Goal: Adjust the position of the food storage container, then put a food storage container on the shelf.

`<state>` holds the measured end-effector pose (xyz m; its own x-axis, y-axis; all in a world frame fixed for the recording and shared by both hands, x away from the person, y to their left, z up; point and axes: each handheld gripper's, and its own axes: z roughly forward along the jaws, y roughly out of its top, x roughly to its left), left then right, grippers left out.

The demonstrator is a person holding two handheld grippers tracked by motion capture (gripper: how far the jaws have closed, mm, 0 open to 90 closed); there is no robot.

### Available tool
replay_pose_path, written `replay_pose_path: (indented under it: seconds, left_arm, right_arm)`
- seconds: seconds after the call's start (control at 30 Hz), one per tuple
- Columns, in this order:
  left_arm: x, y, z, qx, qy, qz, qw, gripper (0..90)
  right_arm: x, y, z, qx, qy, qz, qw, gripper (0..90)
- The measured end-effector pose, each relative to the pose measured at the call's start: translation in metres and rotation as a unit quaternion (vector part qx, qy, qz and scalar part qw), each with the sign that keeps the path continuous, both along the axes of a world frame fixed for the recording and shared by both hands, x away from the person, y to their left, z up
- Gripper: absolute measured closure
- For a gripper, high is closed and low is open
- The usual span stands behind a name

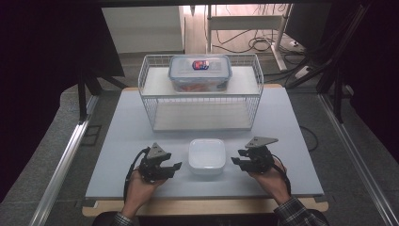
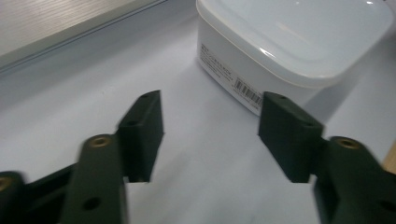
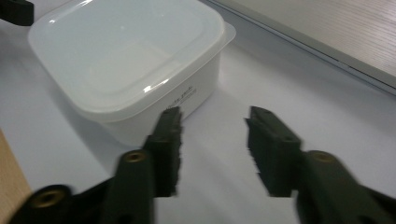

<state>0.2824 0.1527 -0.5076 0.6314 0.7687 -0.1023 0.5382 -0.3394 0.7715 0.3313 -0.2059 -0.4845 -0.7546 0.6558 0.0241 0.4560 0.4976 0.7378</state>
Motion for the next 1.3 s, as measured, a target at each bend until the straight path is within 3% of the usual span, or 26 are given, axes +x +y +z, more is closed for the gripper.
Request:
replay_pose_path:
  seconds: [0.13, 0.27, 0.37, 0.57, 0.67, 0.77, 1.0, 1.2, 1.3]
  left_arm:
    - [-0.006, 0.003, -0.003, -0.011, 0.001, -0.003, 0.9999, 23.9]
    - [-0.013, 0.003, -0.005, -0.002, 0.004, -0.009, 1.0, 14.0]
    - [-0.019, 0.0, -0.004, 0.019, -0.003, -0.024, 0.9995, 7.5]
    - [-0.023, -0.004, -0.007, 0.05, -0.006, -0.037, 0.998, 3.5]
    - [-0.022, -0.003, -0.008, 0.054, -0.014, -0.03, 0.998, 2.8]
    - [-0.018, 0.0, -0.011, 0.045, -0.008, -0.025, 0.9987, 2.6]
    - [-0.01, 0.0, -0.011, 0.022, 0.018, -0.031, 0.9991, 2.1]
    - [-0.006, -0.005, 0.006, 0.027, 0.017, -0.031, 0.999, 3.9]
    - [-0.004, -0.006, 0.014, 0.031, 0.01, -0.023, 0.9992, 7.2]
  right_arm:
    - [-0.004, -0.002, -0.002, 0.002, -0.01, 0.0, 0.9999, 31.1]
    - [-0.009, -0.006, -0.002, 0.012, -0.019, 0.002, 0.9997, 19.2]
    - [-0.014, -0.01, -0.002, 0.017, -0.028, -0.001, 0.9995, 13.8]
    - [-0.017, -0.014, -0.01, 0.017, -0.014, 0.005, 0.9998, 8.4]
    - [-0.016, -0.012, -0.012, 0.016, -0.01, 0.006, 0.9998, 6.3]
    - [-0.015, -0.011, -0.012, 0.015, -0.008, 0.004, 0.9998, 2.6]
    - [-0.008, -0.009, -0.007, 0.032, 0.024, -0.011, 0.9991, 2.1]
    - [-0.004, -0.003, 0.002, 0.011, 0.048, -0.017, 0.9986, 10.1]
    - [-0.003, -0.003, 0.007, 0.015, 0.052, -0.015, 0.9984, 14.7]
